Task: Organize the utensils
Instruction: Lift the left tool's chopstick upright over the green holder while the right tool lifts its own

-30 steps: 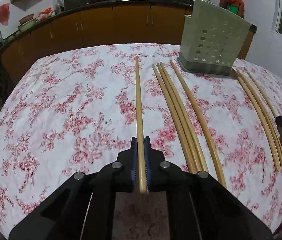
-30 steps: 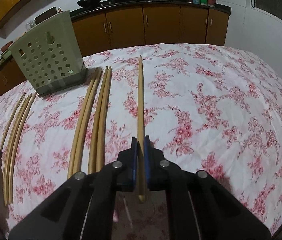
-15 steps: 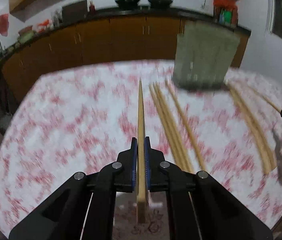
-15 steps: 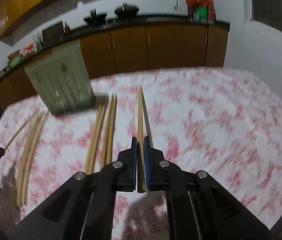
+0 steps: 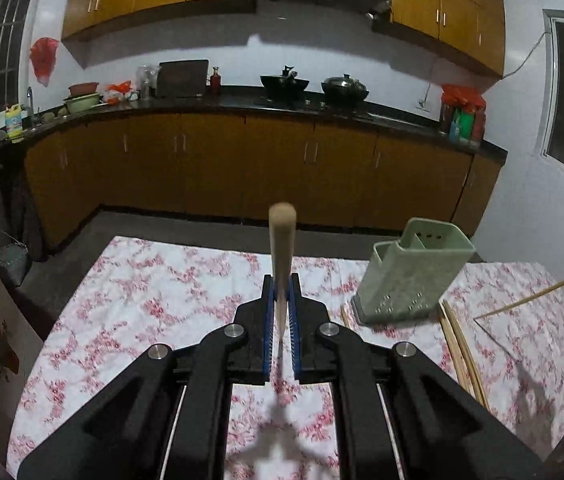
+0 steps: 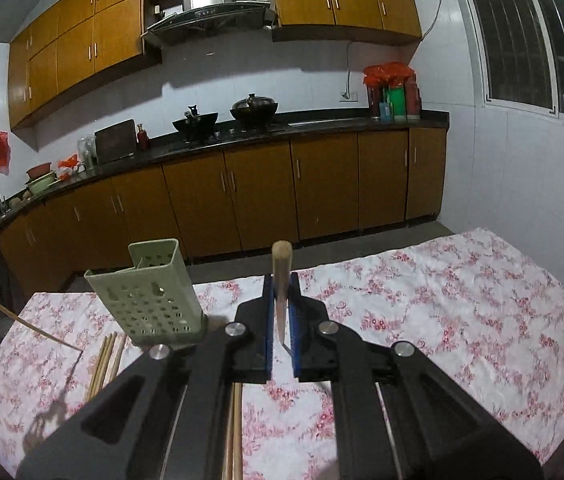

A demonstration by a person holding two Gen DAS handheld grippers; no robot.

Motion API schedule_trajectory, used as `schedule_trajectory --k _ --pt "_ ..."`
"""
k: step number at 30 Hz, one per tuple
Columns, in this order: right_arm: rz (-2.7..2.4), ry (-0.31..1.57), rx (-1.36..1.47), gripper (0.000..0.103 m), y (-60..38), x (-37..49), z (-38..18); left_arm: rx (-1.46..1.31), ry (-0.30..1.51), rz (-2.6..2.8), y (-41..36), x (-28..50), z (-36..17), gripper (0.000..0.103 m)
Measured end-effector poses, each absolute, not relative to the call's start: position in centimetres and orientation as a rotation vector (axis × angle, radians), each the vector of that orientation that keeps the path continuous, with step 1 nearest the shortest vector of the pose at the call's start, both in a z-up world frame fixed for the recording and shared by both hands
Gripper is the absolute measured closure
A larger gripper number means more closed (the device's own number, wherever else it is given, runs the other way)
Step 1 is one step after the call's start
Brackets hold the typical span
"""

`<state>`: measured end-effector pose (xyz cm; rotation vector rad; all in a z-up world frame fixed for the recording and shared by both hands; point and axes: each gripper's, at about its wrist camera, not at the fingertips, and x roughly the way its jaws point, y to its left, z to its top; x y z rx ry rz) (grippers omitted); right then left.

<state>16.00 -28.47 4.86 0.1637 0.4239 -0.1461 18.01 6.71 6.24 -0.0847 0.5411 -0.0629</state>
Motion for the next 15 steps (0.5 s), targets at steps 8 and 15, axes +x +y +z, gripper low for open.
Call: schedule_trajectory --k 8,15 --pt "-0.099 0.281 0.196 0.095 -28.3 16.6 11.1 -0.107 0.439 -0.11 6.1 18.7 11.7 0.096" --pt "0.032 0.15 0.237 0.095 -27.0 16.6 17.7 -0.134 0.347 -0.221 3.3 18.8 16.9 0.096"
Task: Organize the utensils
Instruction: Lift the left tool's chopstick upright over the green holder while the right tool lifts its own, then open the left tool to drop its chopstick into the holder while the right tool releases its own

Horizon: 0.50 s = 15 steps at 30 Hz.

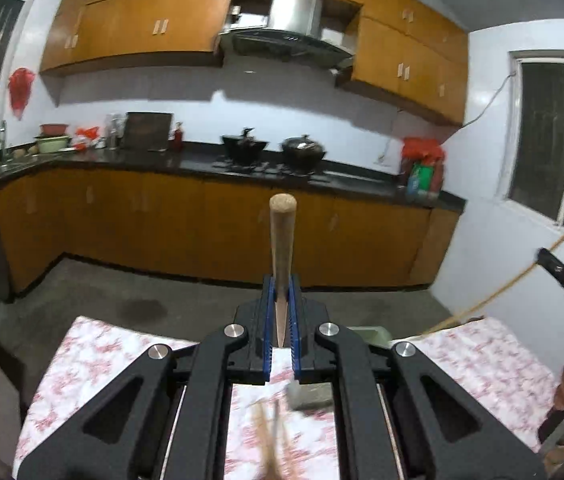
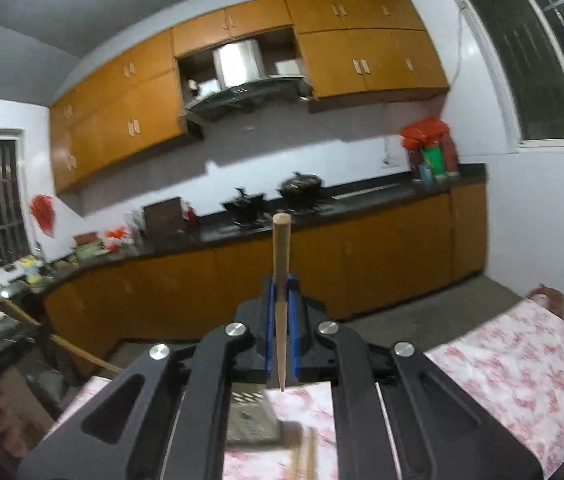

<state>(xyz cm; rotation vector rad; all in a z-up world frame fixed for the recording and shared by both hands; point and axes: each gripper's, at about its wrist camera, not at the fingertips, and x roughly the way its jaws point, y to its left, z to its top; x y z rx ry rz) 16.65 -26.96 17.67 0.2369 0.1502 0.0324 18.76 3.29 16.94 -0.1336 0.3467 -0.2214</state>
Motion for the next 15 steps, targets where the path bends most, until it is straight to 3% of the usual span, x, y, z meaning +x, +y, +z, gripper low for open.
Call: schedule_trajectory --k 5,15 --pt "0.089 0.168 0.21 0.095 -24.8 18.0 18.0 -0.13 0.347 -0.277 1.0 19.6 16.9 0.096" --pt "0.112 0.317 0.194 0.095 -22.6 23.6 13.6 -0.132 0.487 -0.309 -1.7 23.5 12.3 0.096"
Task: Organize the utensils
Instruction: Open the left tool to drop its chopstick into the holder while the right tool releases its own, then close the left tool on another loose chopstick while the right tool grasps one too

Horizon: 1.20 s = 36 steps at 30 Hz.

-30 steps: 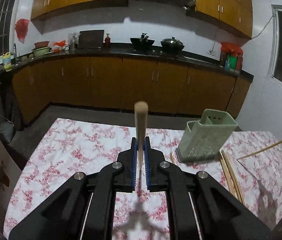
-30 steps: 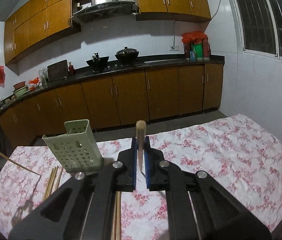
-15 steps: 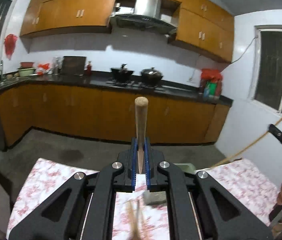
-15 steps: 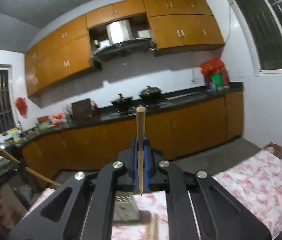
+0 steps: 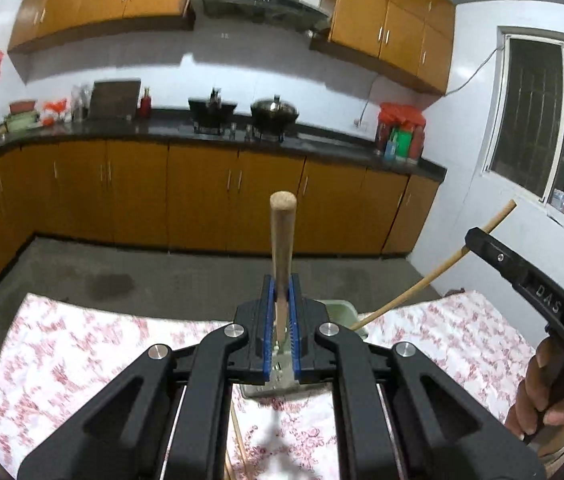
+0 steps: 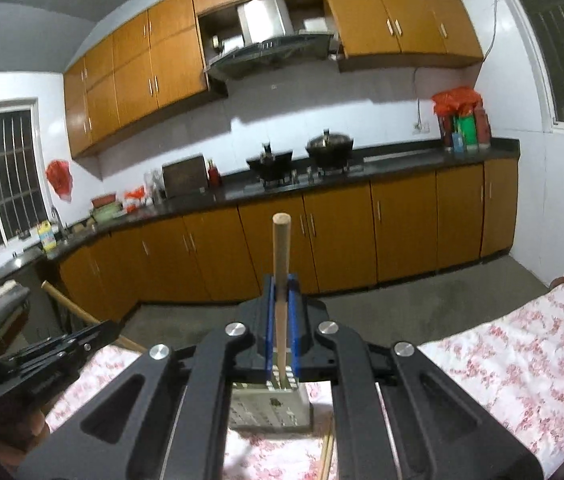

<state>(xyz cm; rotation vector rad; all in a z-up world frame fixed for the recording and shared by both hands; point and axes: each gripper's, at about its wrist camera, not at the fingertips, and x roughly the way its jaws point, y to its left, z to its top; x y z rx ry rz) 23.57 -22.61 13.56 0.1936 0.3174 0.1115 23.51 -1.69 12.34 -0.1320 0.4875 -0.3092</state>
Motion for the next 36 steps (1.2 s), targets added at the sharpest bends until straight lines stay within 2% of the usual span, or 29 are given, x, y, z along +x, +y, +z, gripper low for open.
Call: schedule_trajectory --k 5,7,9,10,11,18,21,27,31,36 --pt "0.113 0.363 0.194 0.093 -22.3 24.1 11.3 -0.137 0.54 -0.309 -1.7 24.3 10.7 0.095" --pt "0.112 0.363 0.195 0.089 -22.3 24.0 11.3 -0.14 0.544 -0.314 -1.6 24.2 10.6 0.091" --pt "0.113 0.352 0.199 0.08 -22.7 23.7 11.6 -0.144 0.533 -0.309 -1.5 24.1 10.9 0.075" --pt "0.112 0.343 0.199 0.077 -22.7 23.4 11.8 -0.147 0.519 -0.303 -1.3 23.9 11.2 0.062" --pt "0.111 0.334 0.197 0.076 -22.7 23.0 12.0 -0.149 0.505 -0.3 -1.2 23.7 11.5 0.06" --pt "0.06 0.255 0.198 0.068 -24.7 19.4 13.8 -0.18 0.446 -0.279 0.0 21.8 13.0 0.058" --pt "-0.003 0.264 0.223 0.066 -26.6 17.5 12.9 -0.197 0.414 -0.251 1.5 19.8 13.2 0.056" --pt "-0.096 0.519 0.241 0.067 -29.2 17.5 4.4 -0.161 0.503 -0.131 3.5 18.0 8.7 0.055" --pt "-0.026 0.756 0.251 0.082 -27.9 18.1 -3.2 -0.111 0.648 -0.056 3.9 17.8 2.7 0.055" --pt "0.042 0.878 0.233 0.086 -24.9 17.4 -8.3 -0.128 0.782 -0.054 4.7 16.9 -2.3 0.056"
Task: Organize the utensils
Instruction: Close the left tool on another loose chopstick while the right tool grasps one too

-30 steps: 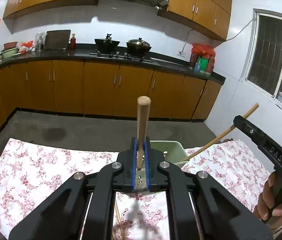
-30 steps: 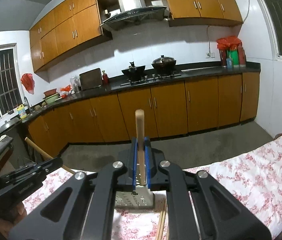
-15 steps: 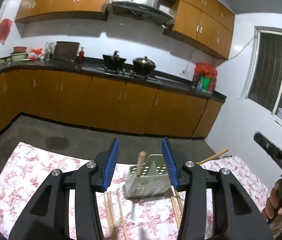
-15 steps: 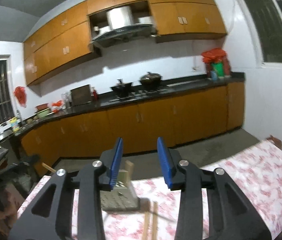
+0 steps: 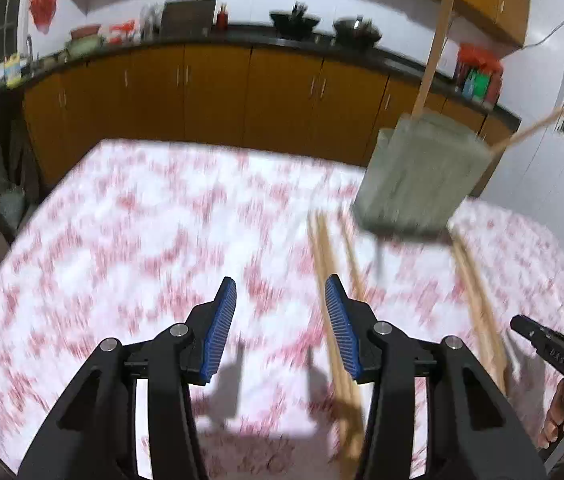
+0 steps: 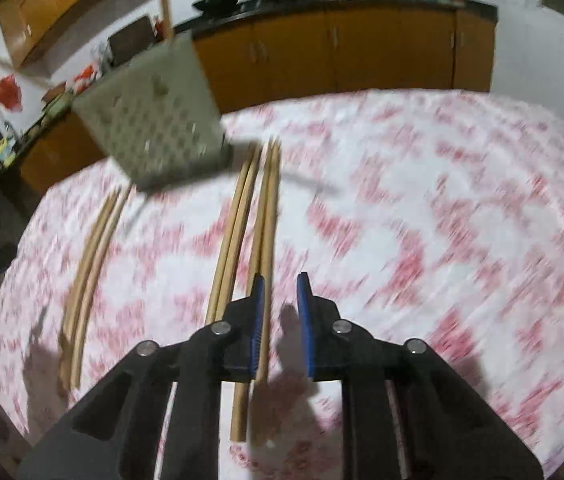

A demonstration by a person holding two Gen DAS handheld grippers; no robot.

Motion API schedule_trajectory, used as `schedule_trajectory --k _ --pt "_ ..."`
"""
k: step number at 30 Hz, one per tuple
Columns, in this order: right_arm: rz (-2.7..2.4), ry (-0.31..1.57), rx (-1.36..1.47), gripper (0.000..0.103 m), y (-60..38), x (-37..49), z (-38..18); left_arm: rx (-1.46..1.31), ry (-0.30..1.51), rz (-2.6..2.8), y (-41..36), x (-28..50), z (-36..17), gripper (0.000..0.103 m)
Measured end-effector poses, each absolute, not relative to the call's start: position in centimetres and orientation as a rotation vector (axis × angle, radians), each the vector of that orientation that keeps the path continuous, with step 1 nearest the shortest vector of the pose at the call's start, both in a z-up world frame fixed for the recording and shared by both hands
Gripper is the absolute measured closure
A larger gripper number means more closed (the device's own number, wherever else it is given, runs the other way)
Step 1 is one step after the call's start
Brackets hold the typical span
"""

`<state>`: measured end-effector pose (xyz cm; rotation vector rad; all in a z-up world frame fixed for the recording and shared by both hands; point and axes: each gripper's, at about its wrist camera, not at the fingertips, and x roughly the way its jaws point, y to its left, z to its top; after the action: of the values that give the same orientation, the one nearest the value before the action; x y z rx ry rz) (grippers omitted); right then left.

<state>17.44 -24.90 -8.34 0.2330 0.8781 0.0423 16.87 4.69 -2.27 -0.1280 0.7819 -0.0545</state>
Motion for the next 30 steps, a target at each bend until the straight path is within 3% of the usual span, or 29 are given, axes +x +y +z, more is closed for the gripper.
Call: schedule_trajectory --k 9,16,30 --pt "0.033 0.906 0.15 0.095 -23.6 17.4 -10.1 -0.125 0.853 -0.091 4.0 15.7 -5.6 0.06" --pt "-0.047 0.891 0.158 0.095 -25.1 17.5 -10.0 -0.12 0.885 -0.165 2.4 15.2 -6.9 0.076" --pt "-0.067 0.891 0.148 0.095 -25.4 17.4 -10.0 -0.031 0.923 -0.171 0.6 15.0 -8.0 0.083"
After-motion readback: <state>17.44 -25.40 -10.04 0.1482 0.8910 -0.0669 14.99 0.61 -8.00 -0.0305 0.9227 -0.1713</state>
